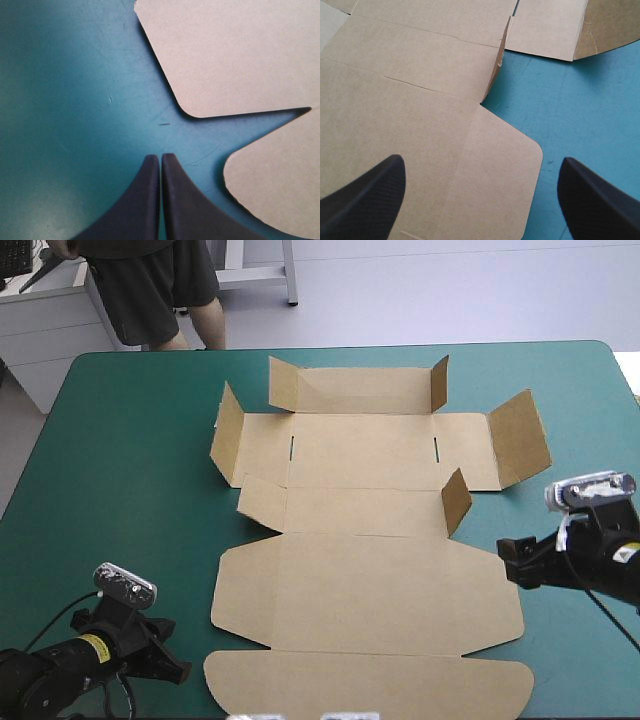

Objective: Fold the box

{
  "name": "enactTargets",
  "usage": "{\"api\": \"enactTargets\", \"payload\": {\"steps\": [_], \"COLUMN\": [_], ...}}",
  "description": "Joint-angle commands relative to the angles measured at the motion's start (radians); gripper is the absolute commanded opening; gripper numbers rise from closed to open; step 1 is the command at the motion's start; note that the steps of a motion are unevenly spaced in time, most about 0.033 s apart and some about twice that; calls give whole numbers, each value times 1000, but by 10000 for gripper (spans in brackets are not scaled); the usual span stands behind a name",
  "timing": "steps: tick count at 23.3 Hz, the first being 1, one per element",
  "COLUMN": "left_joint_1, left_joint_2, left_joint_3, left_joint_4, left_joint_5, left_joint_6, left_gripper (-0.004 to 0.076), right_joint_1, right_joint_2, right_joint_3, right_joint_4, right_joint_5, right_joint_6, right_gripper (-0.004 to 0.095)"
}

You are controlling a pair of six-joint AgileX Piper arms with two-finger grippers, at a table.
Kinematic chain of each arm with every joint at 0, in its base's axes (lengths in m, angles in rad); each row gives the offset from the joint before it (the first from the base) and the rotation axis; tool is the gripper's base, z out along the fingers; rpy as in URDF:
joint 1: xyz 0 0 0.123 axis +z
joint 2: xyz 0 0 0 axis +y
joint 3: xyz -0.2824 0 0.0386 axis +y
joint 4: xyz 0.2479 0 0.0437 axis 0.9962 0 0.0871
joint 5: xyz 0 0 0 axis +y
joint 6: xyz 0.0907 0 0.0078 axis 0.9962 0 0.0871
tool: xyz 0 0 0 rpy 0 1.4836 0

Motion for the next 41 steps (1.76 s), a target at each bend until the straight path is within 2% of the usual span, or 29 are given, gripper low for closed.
{"api": "enactTargets", "payload": {"steps": [1,9,14,18,21,26,29,31,34,36,41], "left_joint_1": [0,0,0,0,0,0,0,0,0,0,0], "left_joint_2": [1,1,1,1,1,1,1,1,1,1,1], "left_joint_3": [-26,-26,-26,-26,-26,-26,-26,-26,-26,-26,-26], "left_joint_4": [-5,-5,-3,-3,-3,-3,-3,-3,-3,-3,-3], "left_joint_5": [-45,-45,-45,-45,-45,-45,-45,-45,-45,-45,-72], "left_joint_6": [-9,-9,-9,-9,-9,-9,-9,-9,-7,-7,-7], "left_gripper": [-8,-8,-8,-8,-8,-8,-8,-8,-8,-8,-8], "right_joint_1": [-1,10,126,187,209,211,211,211,211,211,211], "right_joint_2": [138,489,697,787,848,909,931,941,946,946,946], "right_joint_3": [-104,-286,-358,-404,-434,-458,-458,-458,-458,-458,-458], "right_joint_4": [72,186,127,54,11,11,11,11,11,11,6], "right_joint_5": [-3,19,-20,-50,-66,-74,-74,-68,-51,-20,-24], "right_joint_6": [-4,-45,-56,-46,-12,-7,-2,16,19,11,11], "right_gripper": [769,769,769,769,769,739,637,516,267,-18,-8]}}
